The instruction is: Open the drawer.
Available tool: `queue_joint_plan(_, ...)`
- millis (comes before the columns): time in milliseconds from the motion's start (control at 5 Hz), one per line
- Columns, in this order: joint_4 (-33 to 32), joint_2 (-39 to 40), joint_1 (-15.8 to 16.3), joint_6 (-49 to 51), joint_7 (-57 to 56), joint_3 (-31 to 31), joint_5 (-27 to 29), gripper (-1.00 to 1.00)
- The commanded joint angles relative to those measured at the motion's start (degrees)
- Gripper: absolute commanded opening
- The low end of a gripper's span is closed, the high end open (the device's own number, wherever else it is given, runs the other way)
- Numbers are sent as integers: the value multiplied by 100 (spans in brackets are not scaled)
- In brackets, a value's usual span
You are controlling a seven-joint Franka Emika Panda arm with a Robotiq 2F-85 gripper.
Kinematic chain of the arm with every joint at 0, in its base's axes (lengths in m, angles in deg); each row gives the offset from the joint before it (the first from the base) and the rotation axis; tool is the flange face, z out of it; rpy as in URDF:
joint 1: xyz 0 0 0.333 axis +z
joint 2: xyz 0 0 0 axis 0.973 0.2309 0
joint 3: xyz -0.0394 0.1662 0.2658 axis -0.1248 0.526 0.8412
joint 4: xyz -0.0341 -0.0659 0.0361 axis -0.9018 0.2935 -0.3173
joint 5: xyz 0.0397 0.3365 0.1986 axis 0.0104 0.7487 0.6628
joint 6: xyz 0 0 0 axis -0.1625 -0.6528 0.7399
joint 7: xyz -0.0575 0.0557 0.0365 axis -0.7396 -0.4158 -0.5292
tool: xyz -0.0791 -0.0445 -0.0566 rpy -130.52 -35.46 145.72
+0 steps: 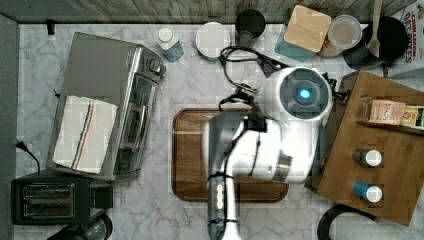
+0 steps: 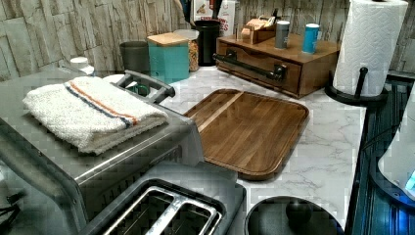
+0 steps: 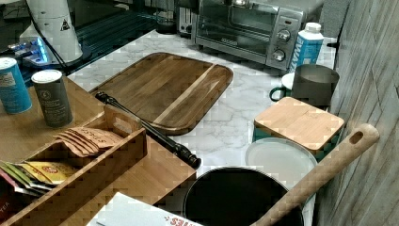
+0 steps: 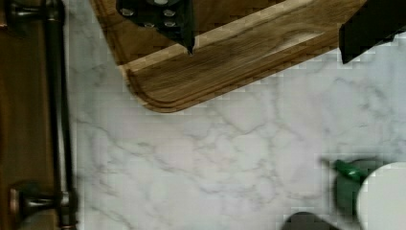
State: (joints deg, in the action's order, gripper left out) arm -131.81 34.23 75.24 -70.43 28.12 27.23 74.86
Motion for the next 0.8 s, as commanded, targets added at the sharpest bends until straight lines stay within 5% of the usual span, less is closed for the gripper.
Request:
queue_joint_plan(200,198,458,-510,-458,-429,-545,-485,100)
queue_joint_plan(800,274,918,-675,-634,-143,-250,-1681,100)
